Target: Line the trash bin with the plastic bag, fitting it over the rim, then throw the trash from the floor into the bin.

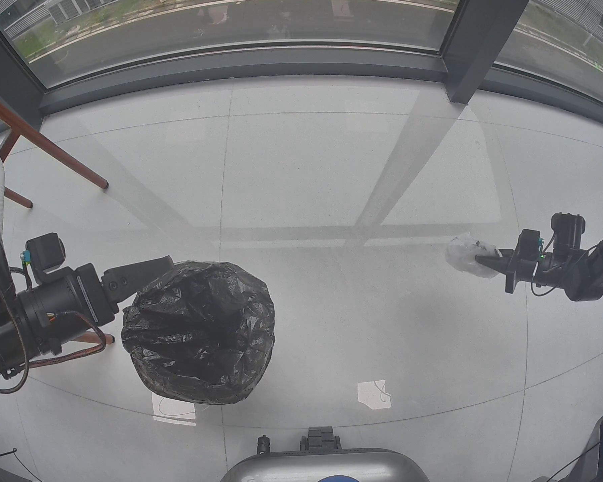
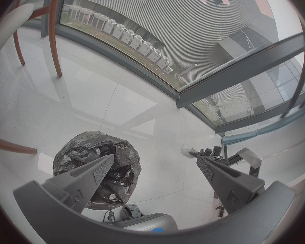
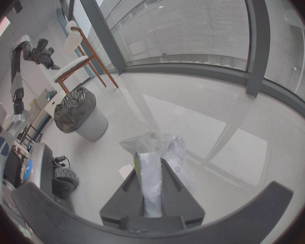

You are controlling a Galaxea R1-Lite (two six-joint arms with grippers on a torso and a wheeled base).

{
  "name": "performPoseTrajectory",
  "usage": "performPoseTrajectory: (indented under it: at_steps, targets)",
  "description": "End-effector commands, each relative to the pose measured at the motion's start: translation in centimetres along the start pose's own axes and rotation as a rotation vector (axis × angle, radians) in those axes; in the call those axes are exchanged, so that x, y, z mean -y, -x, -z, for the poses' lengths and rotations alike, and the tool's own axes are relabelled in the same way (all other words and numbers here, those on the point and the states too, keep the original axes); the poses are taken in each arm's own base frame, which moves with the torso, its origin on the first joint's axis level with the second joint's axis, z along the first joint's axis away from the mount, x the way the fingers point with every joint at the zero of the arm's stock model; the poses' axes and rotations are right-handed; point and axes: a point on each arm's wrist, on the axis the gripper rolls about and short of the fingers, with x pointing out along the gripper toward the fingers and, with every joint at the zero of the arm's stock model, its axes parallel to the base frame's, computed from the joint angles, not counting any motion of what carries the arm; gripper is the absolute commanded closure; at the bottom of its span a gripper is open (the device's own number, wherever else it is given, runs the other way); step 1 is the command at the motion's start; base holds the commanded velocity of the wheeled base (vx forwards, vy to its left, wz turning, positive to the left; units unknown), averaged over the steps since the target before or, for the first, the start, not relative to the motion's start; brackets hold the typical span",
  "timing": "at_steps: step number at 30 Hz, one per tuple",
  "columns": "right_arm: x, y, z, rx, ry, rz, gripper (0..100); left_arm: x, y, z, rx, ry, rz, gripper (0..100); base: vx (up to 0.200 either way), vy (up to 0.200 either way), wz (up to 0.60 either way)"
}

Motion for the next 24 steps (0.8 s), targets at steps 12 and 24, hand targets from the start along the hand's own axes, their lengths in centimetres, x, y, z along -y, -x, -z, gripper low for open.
performPoseTrajectory:
  at_steps: [12,24]
  targets:
    - [-5.8,5.2,-7.0,0.021,-0.106,0.002,100,-0.3,0.2,0.7,-0.021,-0.048,-0.007,0,0.000,0.000,0.00]
    - [-11.5,7.1,-9.2,0.004,-0.195,-0.009,100,-0.3,0.3,0.7,-0.016,-0.055,-0.009,0,0.000,0.000,0.00]
